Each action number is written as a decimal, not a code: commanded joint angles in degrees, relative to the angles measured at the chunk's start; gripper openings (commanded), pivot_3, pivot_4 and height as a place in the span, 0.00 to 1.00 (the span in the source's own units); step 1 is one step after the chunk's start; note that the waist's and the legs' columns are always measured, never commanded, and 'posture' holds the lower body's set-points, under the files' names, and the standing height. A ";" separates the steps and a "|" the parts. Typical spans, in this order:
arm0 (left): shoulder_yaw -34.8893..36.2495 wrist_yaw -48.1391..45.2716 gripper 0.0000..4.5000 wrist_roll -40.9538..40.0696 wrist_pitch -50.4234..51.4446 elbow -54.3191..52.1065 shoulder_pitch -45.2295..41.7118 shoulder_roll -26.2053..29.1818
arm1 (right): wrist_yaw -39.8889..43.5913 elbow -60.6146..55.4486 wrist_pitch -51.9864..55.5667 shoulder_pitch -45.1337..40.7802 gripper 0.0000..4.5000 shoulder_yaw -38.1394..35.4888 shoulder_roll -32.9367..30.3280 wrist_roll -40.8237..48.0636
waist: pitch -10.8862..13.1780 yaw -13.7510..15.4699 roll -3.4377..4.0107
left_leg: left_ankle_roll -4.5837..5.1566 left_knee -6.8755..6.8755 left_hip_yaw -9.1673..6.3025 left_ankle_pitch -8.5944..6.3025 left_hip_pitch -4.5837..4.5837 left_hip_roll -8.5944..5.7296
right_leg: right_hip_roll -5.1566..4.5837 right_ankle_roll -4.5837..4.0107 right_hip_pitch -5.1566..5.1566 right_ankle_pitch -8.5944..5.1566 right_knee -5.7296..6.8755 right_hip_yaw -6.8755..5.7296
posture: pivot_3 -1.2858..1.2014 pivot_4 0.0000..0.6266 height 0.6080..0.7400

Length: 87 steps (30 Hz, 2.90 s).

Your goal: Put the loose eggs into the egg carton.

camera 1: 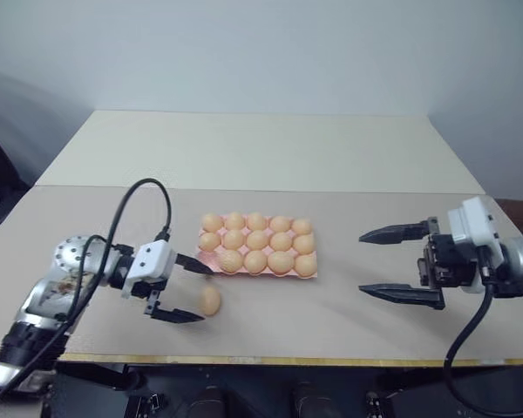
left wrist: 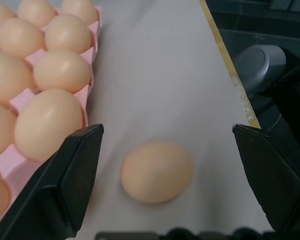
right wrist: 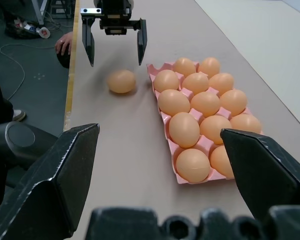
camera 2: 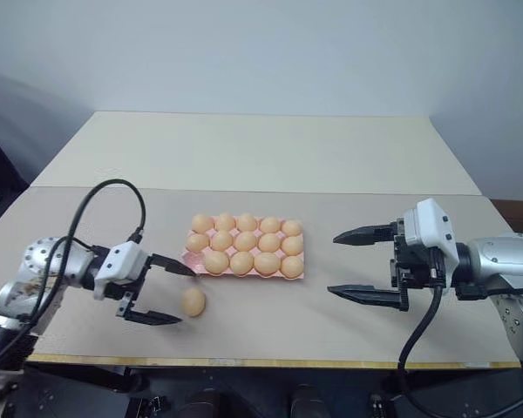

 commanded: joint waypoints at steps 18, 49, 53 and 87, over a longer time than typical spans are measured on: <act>-5.69 1.27 0.53 9.25 -10.67 7.90 -3.38 -4.53 | -3.12 -3.62 0.29 0.73 1.00 -3.22 -0.54 2.82 | 0.00 0.33 0.00 | 0.00 0.01 -0.01 0.00 0.01 -0.01 | 0.00 0.01 0.02 0.01 0.02 0.00 | 0.52 0.24 1.00; 3.28 13.70 0.94 5.75 -0.94 18.72 -13.03 -9.05 | -4.78 -3.53 -0.50 0.10 1.00 -2.10 0.33 1.82 | 0.00 0.50 0.00 | 0.01 0.03 -0.04 0.00 -0.04 -0.03 | -0.01 0.03 0.00 0.02 0.01 -0.02 | 0.52 0.24 1.00; 3.81 12.37 0.99 4.73 -0.68 17.58 -12.55 -8.61 | -4.97 -3.58 -0.43 0.06 1.00 -2.04 0.45 1.92 | 0.00 0.37 0.00 | 0.01 0.03 -0.04 0.00 -0.01 -0.03 | 0.00 0.03 0.02 0.02 0.05 -0.02 | 0.52 0.24 1.00; 47.37 14.19 0.99 -20.93 28.15 -16.19 27.07 9.49 | -2.92 2.91 -0.72 -0.27 1.00 -1.78 0.73 0.20 | 0.01 -0.96 0.00 | -0.01 -0.02 0.01 0.00 0.05 0.05 | -0.02 0.02 -0.01 0.00 0.02 -0.02 | 0.52 0.24 1.00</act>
